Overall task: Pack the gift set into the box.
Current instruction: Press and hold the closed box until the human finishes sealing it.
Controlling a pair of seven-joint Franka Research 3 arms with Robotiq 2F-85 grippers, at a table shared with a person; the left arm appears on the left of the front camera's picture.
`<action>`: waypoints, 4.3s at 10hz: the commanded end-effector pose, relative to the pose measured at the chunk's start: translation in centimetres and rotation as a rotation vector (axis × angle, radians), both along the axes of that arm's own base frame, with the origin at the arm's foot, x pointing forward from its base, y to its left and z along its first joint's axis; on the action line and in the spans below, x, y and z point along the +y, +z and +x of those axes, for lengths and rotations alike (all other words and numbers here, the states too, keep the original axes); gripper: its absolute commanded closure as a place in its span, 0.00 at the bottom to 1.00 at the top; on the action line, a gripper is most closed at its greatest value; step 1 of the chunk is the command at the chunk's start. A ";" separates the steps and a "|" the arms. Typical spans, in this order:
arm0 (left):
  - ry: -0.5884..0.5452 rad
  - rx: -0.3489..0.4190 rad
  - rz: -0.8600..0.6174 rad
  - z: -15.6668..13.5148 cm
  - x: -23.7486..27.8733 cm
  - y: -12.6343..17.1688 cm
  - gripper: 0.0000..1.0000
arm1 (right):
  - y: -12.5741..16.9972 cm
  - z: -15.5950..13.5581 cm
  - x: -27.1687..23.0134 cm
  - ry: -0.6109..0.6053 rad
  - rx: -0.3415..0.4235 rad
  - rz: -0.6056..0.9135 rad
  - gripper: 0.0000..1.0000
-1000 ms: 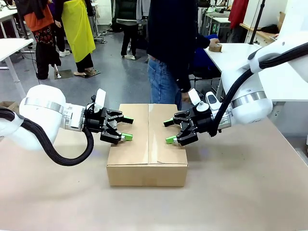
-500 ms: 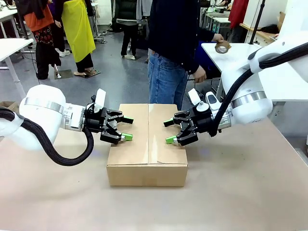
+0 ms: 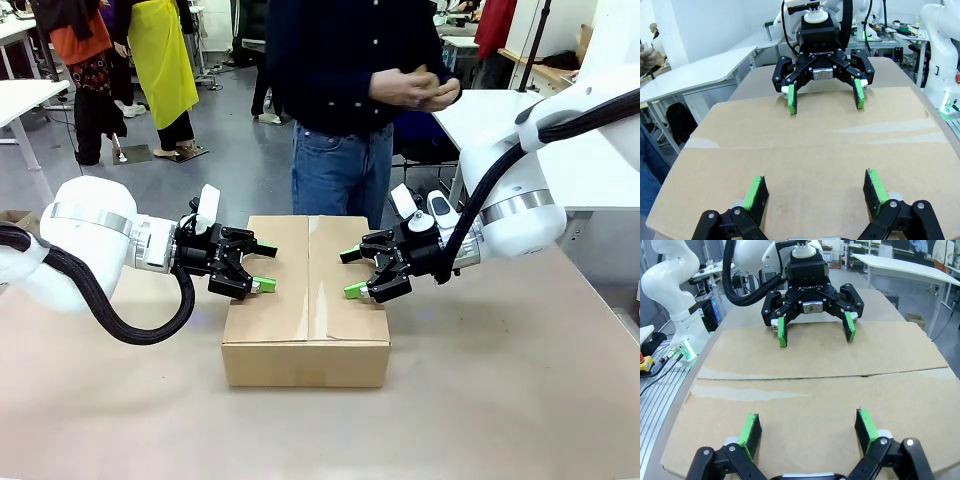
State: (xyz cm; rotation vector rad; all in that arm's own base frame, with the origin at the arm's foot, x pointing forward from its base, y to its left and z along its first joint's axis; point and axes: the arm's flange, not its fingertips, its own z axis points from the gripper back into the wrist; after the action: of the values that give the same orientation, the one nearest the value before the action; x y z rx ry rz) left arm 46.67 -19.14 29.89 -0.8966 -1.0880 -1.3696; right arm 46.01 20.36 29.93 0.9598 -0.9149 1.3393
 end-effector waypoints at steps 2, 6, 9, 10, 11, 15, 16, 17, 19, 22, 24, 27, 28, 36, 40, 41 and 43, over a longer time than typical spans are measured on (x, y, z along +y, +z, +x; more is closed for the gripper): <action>0.001 0.008 0.003 -0.1 0.0 -0.3 0.00 | -0.2 0.0 0.0 -0.003 -0.002 -0.002 0.00; 0.001 0.008 0.003 -0.1 0.0 -0.3 0.00 | -0.2 0.0 0.0 -0.003 -0.002 -0.002 0.00; 0.001 0.008 0.003 -0.1 0.0 -0.3 0.00 | -0.2 0.0 0.0 -0.003 -0.002 -0.002 0.00; 0.001 0.008 0.003 -0.1 0.0 -0.3 0.00 | -0.2 0.0 0.0 -0.003 -0.002 -0.002 0.00; 0.001 0.008 0.003 -0.1 0.0 -0.3 0.00 | -0.2 0.0 0.0 -0.003 -0.002 -0.002 0.00; 0.001 0.008 0.003 -0.1 0.0 -0.3 0.00 | -0.2 0.0 0.0 -0.003 -0.002 -0.002 0.00; 0.001 0.008 0.003 -0.1 0.0 -0.3 0.00 | -0.2 0.0 0.0 -0.003 -0.002 -0.002 0.00; 0.001 0.008 0.003 -0.1 0.0 -0.3 0.00 | -0.2 0.0 0.0 -0.003 -0.002 -0.002 0.00; 0.001 0.008 0.003 -0.1 0.0 -0.3 0.00 | -0.2 0.0 0.0 -0.003 -0.002 -0.002 0.00; 0.001 0.008 0.003 -0.1 0.0 -0.3 0.00 | -0.2 0.0 0.0 -0.003 -0.002 -0.002 0.00; 0.001 0.008 0.003 -0.1 0.0 -0.3 0.00 | -0.2 0.0 0.0 -0.003 -0.002 -0.002 0.00; 0.001 0.008 0.003 -0.1 0.0 -0.3 0.00 | -0.2 0.0 0.0 -0.003 -0.002 -0.002 0.00; 0.001 0.008 0.003 -0.1 0.0 -0.3 0.00 | -0.2 0.0 0.0 -0.003 -0.002 -0.002 0.00; 0.001 0.008 0.003 -0.1 0.0 -0.3 0.00 | -0.2 0.0 0.0 -0.003 -0.002 -0.002 0.00; 0.001 0.008 0.003 -0.1 0.0 -0.3 0.00 | -0.2 0.0 0.0 -0.003 -0.002 -0.002 0.00; 0.001 0.008 0.003 -0.1 0.0 -0.3 0.00 | -0.2 0.0 0.0 -0.003 -0.002 -0.002 0.00; 0.001 0.008 0.003 -0.1 0.0 -0.3 0.00 | -0.2 0.0 0.0 -0.003 -0.002 -0.002 0.00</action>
State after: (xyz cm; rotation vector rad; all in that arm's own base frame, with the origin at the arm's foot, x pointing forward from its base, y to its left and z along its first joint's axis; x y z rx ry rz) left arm 46.68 -19.12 29.88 -0.8965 -1.0879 -1.3691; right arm 46.03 20.35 29.93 0.9595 -0.9153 1.3390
